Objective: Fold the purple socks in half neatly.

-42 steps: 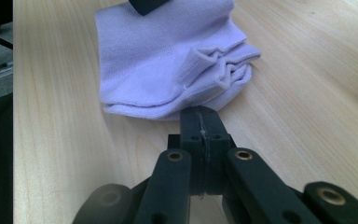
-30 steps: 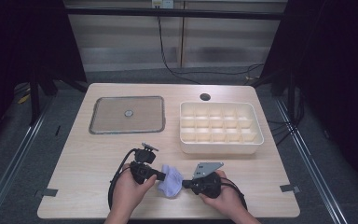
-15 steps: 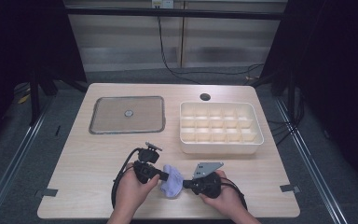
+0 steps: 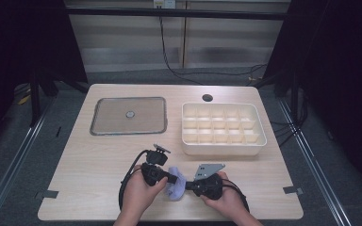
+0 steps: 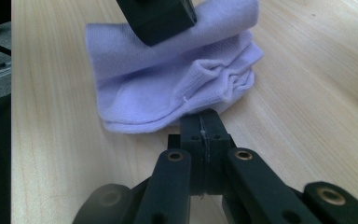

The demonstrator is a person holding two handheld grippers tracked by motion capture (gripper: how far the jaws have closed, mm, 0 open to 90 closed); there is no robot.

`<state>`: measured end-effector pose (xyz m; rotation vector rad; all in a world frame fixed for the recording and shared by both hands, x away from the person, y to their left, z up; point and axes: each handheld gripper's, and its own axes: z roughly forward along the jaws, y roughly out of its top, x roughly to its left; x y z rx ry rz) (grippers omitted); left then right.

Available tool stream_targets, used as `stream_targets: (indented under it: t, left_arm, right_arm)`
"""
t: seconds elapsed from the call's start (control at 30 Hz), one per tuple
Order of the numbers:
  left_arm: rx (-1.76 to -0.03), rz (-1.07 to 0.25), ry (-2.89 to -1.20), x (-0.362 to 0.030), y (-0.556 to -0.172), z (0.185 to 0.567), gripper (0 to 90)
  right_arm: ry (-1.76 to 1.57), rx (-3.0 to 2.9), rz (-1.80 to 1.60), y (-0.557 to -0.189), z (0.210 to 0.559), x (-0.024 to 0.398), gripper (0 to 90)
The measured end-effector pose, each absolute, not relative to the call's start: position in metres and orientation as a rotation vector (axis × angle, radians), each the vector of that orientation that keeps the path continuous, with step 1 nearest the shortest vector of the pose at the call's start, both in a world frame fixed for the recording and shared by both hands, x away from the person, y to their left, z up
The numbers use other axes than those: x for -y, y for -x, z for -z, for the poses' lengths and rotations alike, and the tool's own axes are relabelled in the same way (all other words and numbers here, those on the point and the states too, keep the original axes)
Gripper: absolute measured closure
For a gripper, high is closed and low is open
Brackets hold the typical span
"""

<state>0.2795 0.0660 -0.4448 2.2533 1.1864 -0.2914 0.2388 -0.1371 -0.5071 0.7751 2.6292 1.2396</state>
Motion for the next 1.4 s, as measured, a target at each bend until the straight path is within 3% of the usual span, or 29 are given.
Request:
stream_targets:
  t: [1.4]
  left_arm:
    - [-1.157,0.286,-2.277,-0.051,-0.279,0.461,84.7]
  right_arm:
    - [-0.861,-2.616,-1.2,-0.244,0.505,0.148,90.0]
